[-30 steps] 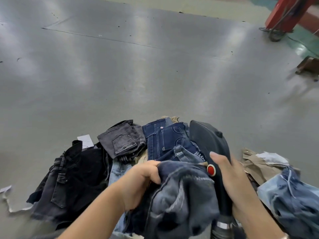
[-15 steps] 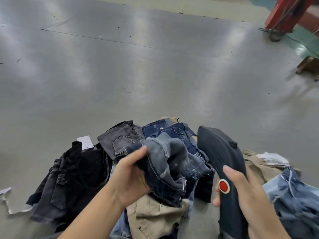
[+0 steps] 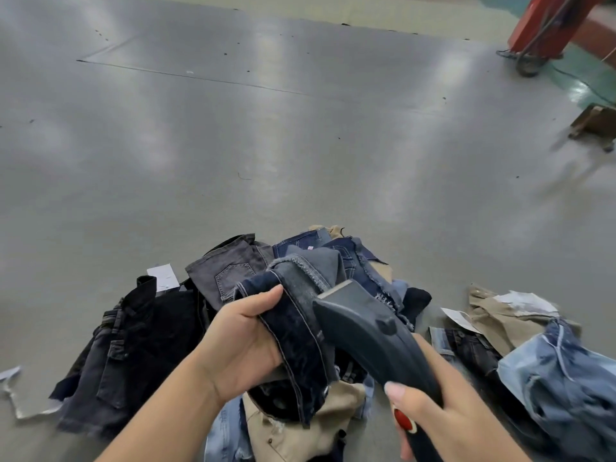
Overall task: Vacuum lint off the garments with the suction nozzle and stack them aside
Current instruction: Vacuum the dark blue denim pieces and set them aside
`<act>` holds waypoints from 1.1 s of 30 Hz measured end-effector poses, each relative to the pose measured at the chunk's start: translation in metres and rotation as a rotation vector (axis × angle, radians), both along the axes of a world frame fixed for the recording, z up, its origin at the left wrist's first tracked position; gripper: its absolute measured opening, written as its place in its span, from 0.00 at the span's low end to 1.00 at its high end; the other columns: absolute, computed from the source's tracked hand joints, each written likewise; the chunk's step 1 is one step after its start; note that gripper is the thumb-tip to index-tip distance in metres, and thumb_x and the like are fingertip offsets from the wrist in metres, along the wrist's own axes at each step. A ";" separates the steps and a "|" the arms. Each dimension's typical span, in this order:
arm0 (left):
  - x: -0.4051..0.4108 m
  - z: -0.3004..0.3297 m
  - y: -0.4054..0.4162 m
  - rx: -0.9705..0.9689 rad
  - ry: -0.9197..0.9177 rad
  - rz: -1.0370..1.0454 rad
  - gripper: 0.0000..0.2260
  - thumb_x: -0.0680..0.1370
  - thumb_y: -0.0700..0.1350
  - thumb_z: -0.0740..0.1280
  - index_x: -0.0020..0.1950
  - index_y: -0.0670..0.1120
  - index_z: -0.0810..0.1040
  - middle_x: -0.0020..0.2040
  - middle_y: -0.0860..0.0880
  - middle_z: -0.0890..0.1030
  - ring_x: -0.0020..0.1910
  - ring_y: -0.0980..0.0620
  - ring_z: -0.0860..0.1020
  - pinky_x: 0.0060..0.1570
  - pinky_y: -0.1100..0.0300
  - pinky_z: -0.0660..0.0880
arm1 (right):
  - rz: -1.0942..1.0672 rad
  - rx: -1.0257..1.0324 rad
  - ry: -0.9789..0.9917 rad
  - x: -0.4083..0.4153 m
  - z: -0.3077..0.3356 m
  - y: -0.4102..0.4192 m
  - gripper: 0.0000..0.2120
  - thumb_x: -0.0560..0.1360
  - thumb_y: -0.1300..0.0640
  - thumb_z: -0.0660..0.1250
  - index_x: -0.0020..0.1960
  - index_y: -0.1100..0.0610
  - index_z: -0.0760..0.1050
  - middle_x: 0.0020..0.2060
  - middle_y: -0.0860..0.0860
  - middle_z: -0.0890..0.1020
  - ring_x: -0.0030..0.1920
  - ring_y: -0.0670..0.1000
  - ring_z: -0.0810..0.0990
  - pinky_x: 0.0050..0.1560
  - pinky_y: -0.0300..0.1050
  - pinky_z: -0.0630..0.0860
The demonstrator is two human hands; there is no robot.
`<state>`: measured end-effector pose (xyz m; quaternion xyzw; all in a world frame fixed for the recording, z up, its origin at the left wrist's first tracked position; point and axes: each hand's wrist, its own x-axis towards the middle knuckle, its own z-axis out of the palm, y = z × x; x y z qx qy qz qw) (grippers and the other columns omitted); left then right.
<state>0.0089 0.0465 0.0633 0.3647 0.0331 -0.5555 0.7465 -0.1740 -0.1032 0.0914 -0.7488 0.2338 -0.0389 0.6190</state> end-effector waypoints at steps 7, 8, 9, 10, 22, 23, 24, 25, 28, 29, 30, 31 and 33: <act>-0.028 -0.008 -0.006 0.138 -0.075 -0.246 0.19 0.66 0.45 0.69 0.54 0.39 0.84 0.53 0.40 0.83 0.49 0.44 0.82 0.46 0.52 0.80 | -0.048 0.051 -0.050 0.013 0.009 0.001 0.19 0.61 0.42 0.65 0.51 0.35 0.75 0.25 0.54 0.75 0.23 0.59 0.76 0.27 0.46 0.74; -0.028 -0.008 -0.005 0.138 -0.078 -0.246 0.19 0.65 0.45 0.69 0.54 0.39 0.84 0.53 0.40 0.83 0.49 0.43 0.82 0.45 0.52 0.80 | -0.056 0.056 -0.065 0.015 0.010 0.000 0.18 0.61 0.42 0.65 0.51 0.36 0.75 0.25 0.54 0.75 0.23 0.59 0.77 0.27 0.46 0.75; -0.026 -0.009 -0.005 0.134 -0.077 -0.225 0.19 0.65 0.45 0.69 0.53 0.39 0.84 0.53 0.40 0.83 0.49 0.43 0.83 0.45 0.52 0.80 | -0.069 0.058 -0.081 0.015 0.010 -0.002 0.17 0.62 0.42 0.65 0.51 0.36 0.75 0.26 0.55 0.76 0.23 0.59 0.77 0.28 0.46 0.75; -0.021 -0.009 -0.004 0.123 -0.071 -0.188 0.18 0.64 0.45 0.69 0.51 0.39 0.84 0.52 0.40 0.83 0.48 0.43 0.83 0.45 0.51 0.81 | -0.084 0.059 -0.096 0.015 0.010 -0.005 0.16 0.63 0.42 0.65 0.51 0.37 0.75 0.26 0.55 0.76 0.24 0.59 0.78 0.28 0.46 0.75; -0.007 -0.008 0.000 0.095 -0.084 -0.166 0.15 0.64 0.46 0.69 0.45 0.39 0.86 0.46 0.41 0.85 0.44 0.44 0.84 0.41 0.53 0.81 | 0.031 -0.020 0.053 -0.002 -0.006 0.000 0.21 0.57 0.39 0.65 0.48 0.21 0.69 0.43 0.32 0.82 0.43 0.32 0.79 0.41 0.23 0.71; -0.008 -0.010 -0.001 0.118 -0.100 -0.203 0.17 0.64 0.47 0.69 0.47 0.40 0.86 0.47 0.42 0.85 0.45 0.44 0.84 0.44 0.53 0.81 | 0.023 -0.019 0.024 -0.001 -0.007 0.000 0.21 0.58 0.40 0.66 0.49 0.24 0.71 0.44 0.39 0.83 0.42 0.35 0.80 0.42 0.26 0.73; -0.007 -0.010 0.000 0.142 -0.123 -0.236 0.18 0.64 0.48 0.69 0.49 0.41 0.86 0.49 0.42 0.84 0.47 0.45 0.84 0.46 0.53 0.81 | 0.018 -0.009 0.006 0.001 -0.007 0.002 0.20 0.59 0.40 0.66 0.50 0.28 0.73 0.43 0.47 0.83 0.40 0.40 0.80 0.42 0.31 0.75; -0.005 -0.011 0.000 0.160 -0.143 -0.261 0.18 0.64 0.49 0.69 0.50 0.42 0.85 0.51 0.42 0.84 0.48 0.45 0.83 0.46 0.54 0.80 | 0.018 0.013 -0.012 0.004 -0.007 0.004 0.19 0.60 0.40 0.66 0.51 0.32 0.75 0.39 0.54 0.81 0.36 0.44 0.79 0.40 0.38 0.76; 0.003 -0.010 0.004 0.179 -0.167 -0.326 0.19 0.64 0.52 0.74 0.51 0.44 0.85 0.53 0.44 0.84 0.51 0.45 0.82 0.49 0.55 0.76 | 0.001 0.126 -0.082 0.010 -0.007 0.007 0.16 0.63 0.43 0.67 0.52 0.39 0.77 0.27 0.53 0.77 0.27 0.53 0.77 0.31 0.45 0.74; 0.005 -0.010 0.005 0.178 -0.176 -0.341 0.22 0.62 0.53 0.77 0.51 0.44 0.85 0.53 0.45 0.84 0.52 0.45 0.81 0.51 0.54 0.72 | -0.026 0.166 -0.122 0.011 -0.006 0.005 0.16 0.63 0.44 0.68 0.51 0.42 0.78 0.27 0.54 0.77 0.26 0.55 0.77 0.29 0.46 0.74; 0.007 -0.009 0.007 0.168 -0.178 -0.346 0.25 0.58 0.54 0.80 0.51 0.44 0.85 0.52 0.45 0.84 0.52 0.44 0.80 0.54 0.53 0.70 | -0.069 0.216 -0.162 0.011 -0.003 0.002 0.17 0.62 0.45 0.70 0.49 0.46 0.78 0.27 0.56 0.77 0.24 0.57 0.76 0.27 0.46 0.75; 0.010 -0.009 0.010 0.132 -0.165 -0.306 0.27 0.56 0.53 0.81 0.51 0.43 0.85 0.52 0.44 0.84 0.52 0.44 0.81 0.56 0.50 0.72 | -0.125 0.265 -0.191 0.009 -0.002 -0.003 0.20 0.60 0.44 0.72 0.48 0.54 0.78 0.26 0.60 0.76 0.23 0.58 0.76 0.26 0.47 0.75; 0.012 -0.012 0.016 0.017 -0.104 -0.049 0.29 0.54 0.54 0.82 0.51 0.42 0.85 0.51 0.41 0.84 0.49 0.41 0.83 0.50 0.48 0.79 | -0.233 0.341 -0.206 0.005 0.000 -0.013 0.26 0.58 0.44 0.72 0.42 0.66 0.74 0.23 0.66 0.73 0.22 0.59 0.74 0.25 0.47 0.74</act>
